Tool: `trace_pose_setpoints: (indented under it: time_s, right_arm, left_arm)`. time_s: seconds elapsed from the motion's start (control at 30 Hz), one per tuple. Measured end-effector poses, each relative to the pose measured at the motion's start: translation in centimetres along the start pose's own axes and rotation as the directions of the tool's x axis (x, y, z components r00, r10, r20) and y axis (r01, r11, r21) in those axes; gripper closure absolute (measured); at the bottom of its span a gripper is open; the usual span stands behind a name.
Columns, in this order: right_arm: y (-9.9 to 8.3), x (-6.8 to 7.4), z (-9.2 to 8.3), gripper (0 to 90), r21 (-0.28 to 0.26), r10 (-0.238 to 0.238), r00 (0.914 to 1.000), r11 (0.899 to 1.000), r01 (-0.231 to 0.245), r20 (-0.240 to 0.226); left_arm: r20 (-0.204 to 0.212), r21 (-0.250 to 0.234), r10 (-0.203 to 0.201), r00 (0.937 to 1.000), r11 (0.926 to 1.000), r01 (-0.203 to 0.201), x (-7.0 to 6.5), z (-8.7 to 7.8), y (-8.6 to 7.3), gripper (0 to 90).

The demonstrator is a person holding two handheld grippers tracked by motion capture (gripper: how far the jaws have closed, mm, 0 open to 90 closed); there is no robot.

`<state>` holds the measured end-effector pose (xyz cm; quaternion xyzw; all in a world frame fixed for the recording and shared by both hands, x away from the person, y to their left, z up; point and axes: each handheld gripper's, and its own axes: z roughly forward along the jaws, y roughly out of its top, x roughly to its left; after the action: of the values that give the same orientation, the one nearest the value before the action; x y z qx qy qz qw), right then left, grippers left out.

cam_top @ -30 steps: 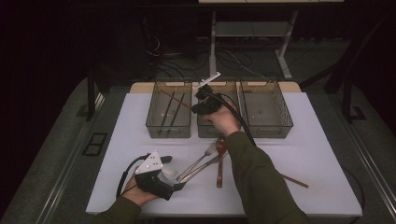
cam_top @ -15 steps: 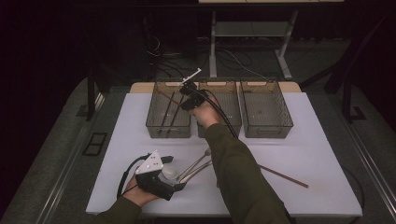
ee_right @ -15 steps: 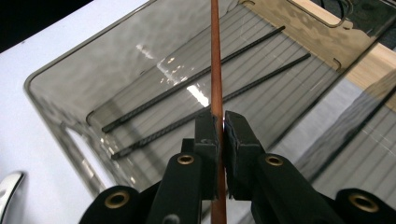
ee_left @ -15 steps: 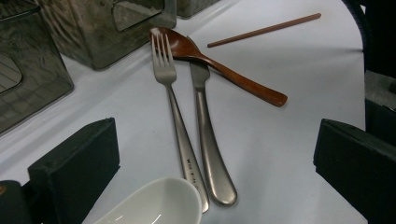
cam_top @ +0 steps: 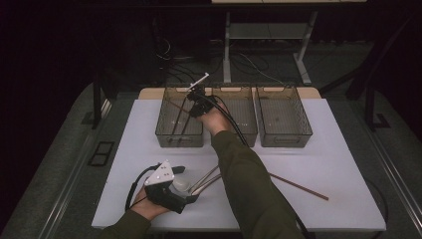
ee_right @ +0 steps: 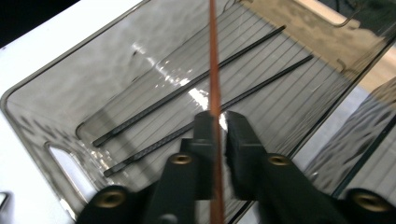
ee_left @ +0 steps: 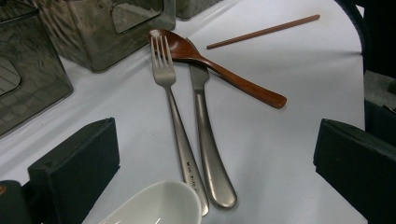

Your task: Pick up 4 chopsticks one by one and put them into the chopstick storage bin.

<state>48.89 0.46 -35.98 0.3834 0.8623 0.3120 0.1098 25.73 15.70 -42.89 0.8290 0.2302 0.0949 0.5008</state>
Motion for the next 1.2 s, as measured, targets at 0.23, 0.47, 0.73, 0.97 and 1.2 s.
trace_pose_setpoints:
  time_s: [0.23,0.47,0.73,0.97,1.2]
  right_arm:
    - [0.0,-0.1,-0.8,66.5,-0.034,-0.003,0.9997,0.999,0.002,-0.023]
    - [-0.6,-0.3,-1.8,59.3,-0.097,-0.019,0.9967,0.995,0.011,-0.079]
    - [-2.2,-0.9,-4.0,49.3,-0.146,-0.038,0.9900,0.989,0.018,-0.136]
    - [-4.4,-1.3,-6.3,46.5,-0.175,-0.075,0.9856,0.983,0.048,-0.152]
    - [-7.2,-2.2,-8.5,44.7,-0.200,-0.096,0.9818,0.978,0.062,-0.164]
  left_arm:
    - [-0.001,-0.001,-0.001,1.0000,1.0000,0.001,0.0,0.0,0.0,0.0]
    - [0.001,0.003,0.003,1.0000,1.0000,-0.003,0.0,0.0,0.0,0.0]
    - [-0.001,0.004,-0.007,1.0000,1.0000,0.007,0.0,-0.1,-0.1,0.0]
    - [-0.007,0.006,-0.011,0.9999,0.9999,0.011,0.0,0.0,-0.1,0.0]
    - [-0.014,0.016,-0.004,0.9999,0.9999,0.004,0.1,-0.2,-0.2,0.0]
